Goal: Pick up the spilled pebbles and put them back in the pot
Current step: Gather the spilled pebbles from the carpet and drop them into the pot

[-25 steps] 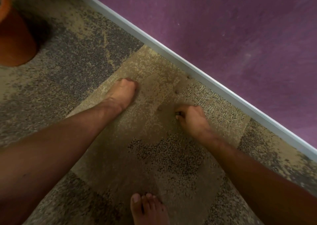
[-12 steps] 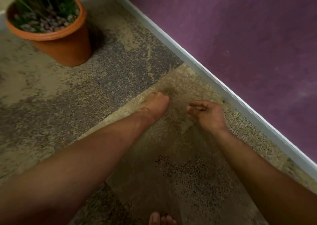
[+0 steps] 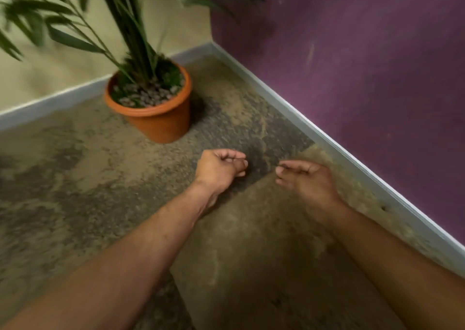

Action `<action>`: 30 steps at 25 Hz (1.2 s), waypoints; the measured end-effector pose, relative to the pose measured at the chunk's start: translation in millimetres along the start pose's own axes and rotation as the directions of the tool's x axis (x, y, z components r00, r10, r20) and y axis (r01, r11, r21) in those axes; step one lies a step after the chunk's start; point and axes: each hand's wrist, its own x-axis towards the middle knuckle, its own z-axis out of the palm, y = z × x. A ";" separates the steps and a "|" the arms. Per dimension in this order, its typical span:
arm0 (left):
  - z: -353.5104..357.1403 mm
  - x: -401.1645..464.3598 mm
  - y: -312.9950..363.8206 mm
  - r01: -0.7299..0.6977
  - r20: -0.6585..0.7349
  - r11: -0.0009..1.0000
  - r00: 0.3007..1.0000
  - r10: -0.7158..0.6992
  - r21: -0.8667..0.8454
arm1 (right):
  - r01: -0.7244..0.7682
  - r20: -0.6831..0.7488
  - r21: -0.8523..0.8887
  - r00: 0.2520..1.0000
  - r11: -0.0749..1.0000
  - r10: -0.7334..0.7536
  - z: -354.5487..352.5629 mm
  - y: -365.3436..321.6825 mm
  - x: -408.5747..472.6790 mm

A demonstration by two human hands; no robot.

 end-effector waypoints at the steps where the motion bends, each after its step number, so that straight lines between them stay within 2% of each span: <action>1: -17.8 3.5 9.7 -0.016 -0.031 0.999 0.999 0.014 -0.052 | 0.017 0.054 0.012 0.998 1.000 -0.018 23.6 -7.9 6.4; 5: -84.1 18.8 54.5 -0.148 -0.173 0.981 0.977 0.126 -0.124 | 0.112 0.204 0.016 0.972 0.994 -0.113 109.0 -49.0 30.1; 8: -126.3 34.2 81.0 -0.202 -0.346 0.974 0.925 0.157 -0.098 | 0.184 0.295 -0.003 0.939 0.983 -0.175 161.5 -78.7 50.7; 11: -159.3 60.8 94.9 -0.151 -0.520 0.987 0.848 0.099 -0.058 | 0.224 0.349 -0.100 0.920 0.969 -0.177 203.6 -97.3 66.3; 14: -182.3 86.4 100.9 -0.091 -0.608 0.996 0.792 0.061 -0.018 | 0.288 0.349 -0.244 0.917 0.926 -0.193 237.3 -105.5 76.1; 18: -196.0 107.7 104.4 -0.080 -0.636 0.990 0.760 0.134 0.112 | 0.407 0.316 -0.441 0.905 0.800 -0.286 261.9 -119.6 92.5; 20: -196.7 114.3 108.1 -0.084 -0.608 0.986 0.779 0.154 0.143 | 0.471 0.362 -0.525 0.877 0.709 -0.315 267.6 -125.9 99.2; 23: -198.6 115.2 108.5 -0.082 -0.580 0.988 0.801 0.144 0.132 | 0.537 0.404 -0.539 0.841 0.648 -0.360 268.1 -123.7 105.1; 26: -193.4 89.0 98.5 -0.128 -0.565 0.989 0.812 0.149 0.078 | 0.510 0.302 -0.463 0.860 0.725 -0.412 245.7 -120.7 105.0; 27: -187.0 76.0 92.8 -0.157 -0.571 0.980 0.796 0.200 0.125 | 0.490 0.260 -0.404 0.871 0.772 -0.417 231.1 -118.9 102.8; 29: -170.1 47.8 76.5 -0.223 -0.557 0.904 0.726 0.404 0.365 | 0.475 0.226 -0.299 0.878 0.828 -0.422 196.7 -110.3 92.5; 30: -158.3 33.3 68.4 -0.272 -0.497 0.829 0.694 0.520 0.488 | 0.480 0.235 -0.282 0.874 0.830 -0.426 177.3 -102.3 84.9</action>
